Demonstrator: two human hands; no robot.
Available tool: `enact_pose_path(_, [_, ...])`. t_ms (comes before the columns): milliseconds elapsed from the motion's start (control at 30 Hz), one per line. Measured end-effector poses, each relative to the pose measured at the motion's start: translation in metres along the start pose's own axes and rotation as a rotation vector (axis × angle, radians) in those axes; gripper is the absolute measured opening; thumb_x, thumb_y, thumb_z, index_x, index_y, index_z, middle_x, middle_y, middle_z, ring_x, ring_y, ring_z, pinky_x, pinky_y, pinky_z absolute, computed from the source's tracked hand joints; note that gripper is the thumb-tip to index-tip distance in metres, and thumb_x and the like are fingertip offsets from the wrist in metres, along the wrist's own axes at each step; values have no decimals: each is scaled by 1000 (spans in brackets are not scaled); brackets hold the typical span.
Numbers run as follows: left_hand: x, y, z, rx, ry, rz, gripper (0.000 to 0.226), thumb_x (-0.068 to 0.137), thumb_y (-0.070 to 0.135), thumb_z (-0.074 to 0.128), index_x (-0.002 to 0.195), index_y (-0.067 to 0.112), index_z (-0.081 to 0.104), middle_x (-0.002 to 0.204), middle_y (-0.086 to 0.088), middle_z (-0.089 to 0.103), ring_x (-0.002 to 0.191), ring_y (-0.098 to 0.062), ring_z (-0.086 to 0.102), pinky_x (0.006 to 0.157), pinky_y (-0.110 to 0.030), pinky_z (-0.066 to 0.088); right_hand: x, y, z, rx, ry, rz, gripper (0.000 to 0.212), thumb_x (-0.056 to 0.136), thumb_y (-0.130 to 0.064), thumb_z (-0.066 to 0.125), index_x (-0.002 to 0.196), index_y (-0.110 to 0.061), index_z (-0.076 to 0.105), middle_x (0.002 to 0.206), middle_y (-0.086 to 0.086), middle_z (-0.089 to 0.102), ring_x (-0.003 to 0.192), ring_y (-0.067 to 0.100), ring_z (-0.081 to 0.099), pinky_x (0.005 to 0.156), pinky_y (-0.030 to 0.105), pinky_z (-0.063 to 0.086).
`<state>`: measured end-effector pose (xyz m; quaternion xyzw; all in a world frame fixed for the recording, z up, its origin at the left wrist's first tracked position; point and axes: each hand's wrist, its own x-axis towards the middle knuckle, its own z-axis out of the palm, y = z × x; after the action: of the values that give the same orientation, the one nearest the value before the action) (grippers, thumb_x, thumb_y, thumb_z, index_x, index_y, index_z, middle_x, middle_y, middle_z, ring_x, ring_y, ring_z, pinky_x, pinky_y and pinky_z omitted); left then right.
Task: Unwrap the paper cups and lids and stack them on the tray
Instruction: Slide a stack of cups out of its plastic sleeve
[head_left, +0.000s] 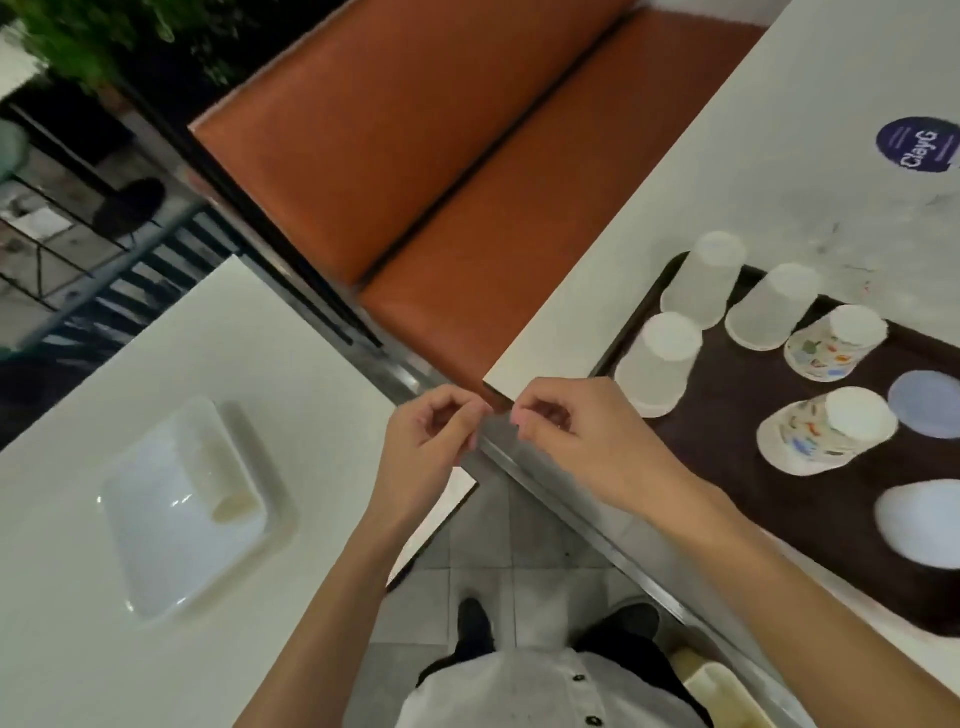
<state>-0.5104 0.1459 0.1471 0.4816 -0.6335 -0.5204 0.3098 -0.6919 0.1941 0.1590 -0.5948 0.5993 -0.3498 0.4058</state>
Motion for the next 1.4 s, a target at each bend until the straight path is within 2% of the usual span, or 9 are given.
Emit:
enact_pose_path(100, [-22, -39, -70, 21, 82, -72, 16, 91, 27, 61, 80, 21, 71, 58, 2, 57, 53, -12, 46, 53, -19, 39, 18, -6, 69, 1, -85, 64, 17, 94, -18, 60, 80, -23, 69, 71, -7, 69, 66, 9, 63, 66, 29, 53])
enact_pose_path(300, [-63, -131, -227, 76, 401, -295, 12, 88, 16, 60, 93, 20, 69, 74, 2, 68, 61, -11, 59, 54, -16, 43, 68, -29, 214, -22, -298, 145, 19, 93, -23, 60, 77, -30, 67, 71, -10, 71, 64, 4, 66, 65, 27, 56])
enact_pose_path(400, [-67, -179, -283, 91, 570, -438, 23, 87, 22, 63, 109, 20, 63, 98, -2, 69, 85, -19, 67, 58, -25, 48, 89, -39, 269, -37, -388, 179, 18, 94, -25, 59, 78, -30, 67, 73, -7, 71, 63, 4, 66, 59, 19, 52])
enact_pose_path(533, [-43, -237, -323, 3, 641, -643, 64, 90, 34, 69, 143, 16, 39, 140, -10, 50, 122, -28, 54, 100, -48, 50, 97, -45, 310, -54, -447, 243, 16, 93, -24, 58, 80, -28, 67, 76, -4, 72, 62, 2, 66, 51, 11, 43])
enact_pose_path(633, [-16, -264, -336, -17, 627, -737, 92, 85, 43, 74, 154, 13, 22, 155, -14, 35, 137, -33, 43, 111, -49, 39, 94, -47, 322, -60, -464, 293, 15, 92, -23, 59, 80, -26, 67, 75, -3, 73, 62, 3, 66, 53, 15, 44])
enact_pose_path(967, [-17, -292, -346, -317, 649, -736, 74, 85, 39, 74, 146, 21, 37, 135, -4, 55, 109, -24, 58, 92, -45, 51, 101, -52, 300, -43, -399, 370, 15, 94, -21, 57, 86, -17, 70, 76, -2, 75, 66, 13, 68, 70, 46, 53])
enact_pose_path(1133, [-51, -257, -353, -477, 586, -590, 59, 77, 44, 73, 131, 26, 56, 121, 1, 68, 112, -23, 64, 96, -49, 53, 111, -58, 292, 19, -346, 348, 16, 95, -18, 56, 88, -18, 70, 78, -1, 75, 68, 14, 69, 68, 34, 50])
enact_pose_path(1300, [-64, -210, -325, -707, 327, -491, 33, 81, 35, 65, 110, 21, 70, 101, -2, 77, 90, -18, 74, 64, -32, 59, 115, -67, 288, 236, -229, 375, 10, 97, -19, 59, 100, -16, 68, 89, 4, 76, 76, 14, 70, 70, 32, 53])
enact_pose_path(1400, [-62, -183, -287, -715, 203, -530, 28, 69, 39, 72, 92, 24, 78, 90, -1, 77, 80, -16, 74, 60, -30, 58, 110, -65, 270, 388, -106, 492, 35, 93, -34, 65, 124, -21, 59, 109, 1, 70, 97, 15, 69, 81, 36, 57])
